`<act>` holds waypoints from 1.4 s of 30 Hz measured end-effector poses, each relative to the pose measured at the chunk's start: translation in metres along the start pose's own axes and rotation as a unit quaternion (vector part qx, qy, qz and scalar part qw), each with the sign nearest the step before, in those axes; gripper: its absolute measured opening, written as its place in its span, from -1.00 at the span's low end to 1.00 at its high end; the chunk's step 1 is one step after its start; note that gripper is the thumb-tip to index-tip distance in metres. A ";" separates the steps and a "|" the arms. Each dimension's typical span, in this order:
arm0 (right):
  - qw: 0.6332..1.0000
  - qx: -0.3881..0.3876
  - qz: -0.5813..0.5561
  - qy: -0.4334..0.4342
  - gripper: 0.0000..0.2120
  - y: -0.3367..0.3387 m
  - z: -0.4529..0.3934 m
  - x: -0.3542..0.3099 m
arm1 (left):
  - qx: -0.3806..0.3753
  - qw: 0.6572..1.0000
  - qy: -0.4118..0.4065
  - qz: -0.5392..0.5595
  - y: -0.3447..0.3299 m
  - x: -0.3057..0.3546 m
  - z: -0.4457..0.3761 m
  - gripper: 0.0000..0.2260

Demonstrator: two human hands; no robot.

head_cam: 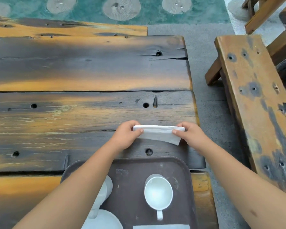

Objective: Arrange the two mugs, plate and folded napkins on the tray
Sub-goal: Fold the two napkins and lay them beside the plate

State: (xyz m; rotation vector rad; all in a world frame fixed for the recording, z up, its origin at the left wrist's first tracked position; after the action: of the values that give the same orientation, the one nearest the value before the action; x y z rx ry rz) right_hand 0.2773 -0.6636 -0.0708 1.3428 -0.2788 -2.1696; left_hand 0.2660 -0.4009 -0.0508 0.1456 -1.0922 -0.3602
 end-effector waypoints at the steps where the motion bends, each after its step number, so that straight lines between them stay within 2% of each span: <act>1: 1.000 0.004 -0.025 0.001 -0.85 0.002 0.009 -0.004 | 0.006 1.000 -0.003 0.025 0.002 0.004 0.009 -0.85; 4: 0.997 0.031 -0.069 0.002 -0.88 0.004 0.038 -0.016 | 0.020 0.997 -0.023 0.070 0.005 0.017 0.040 -0.86; 11: 0.988 0.110 -0.107 0.012 -0.61 -0.004 0.127 -0.047 | 0.070 0.978 -0.046 0.191 0.003 0.037 0.127 -0.93; 14: 0.982 0.145 -0.120 0.012 -0.69 -0.012 0.169 -0.051 | 0.090 0.974 -0.050 0.202 -0.008 0.034 0.164 -0.92; 16: 0.981 0.164 -0.102 0.018 -0.67 -0.017 0.196 -0.047 | 0.099 0.973 -0.049 0.202 -0.019 0.025 0.186 -0.92; 19: 0.984 0.155 -0.088 0.010 -0.74 -0.028 0.228 -0.029 | 0.098 0.970 -0.038 0.221 -0.035 0.006 0.214 -0.91; 22: 0.985 0.157 -0.065 -0.005 -0.73 -0.039 0.253 -0.005 | 0.112 0.977 -0.030 0.181 -0.048 -0.016 0.235 -0.89; 27: 0.988 0.141 -0.048 -0.047 -0.90 -0.065 0.289 0.038 | 0.105 0.983 0.009 0.148 -0.069 -0.056 0.268 -0.88; 34: 0.991 0.101 -0.012 -0.089 -0.93 -0.093 0.308 0.092 | 0.068 0.994 0.063 0.048 -0.093 -0.111 0.295 -0.74; 42: 0.984 0.088 0.054 -0.145 -0.88 -0.114 0.297 0.120 | 0.089 0.989 0.101 -0.052 -0.104 -0.143 0.293 -0.71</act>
State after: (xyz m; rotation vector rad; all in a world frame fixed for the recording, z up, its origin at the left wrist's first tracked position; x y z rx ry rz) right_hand -0.0625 -0.6727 -0.0714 1.0688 -0.6536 -2.2874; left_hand -0.0747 -0.4290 -0.0667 0.3914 -0.9166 -0.3331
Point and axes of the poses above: each hand's wrist, its own z-axis away from the middle knuckle, its own y-axis out of the back of the hand, x = y × z, the point moved 3 cm from there along -z, towards the middle knuckle, and after that the axes turned 10 degrees about z, right-handed, at the moved point
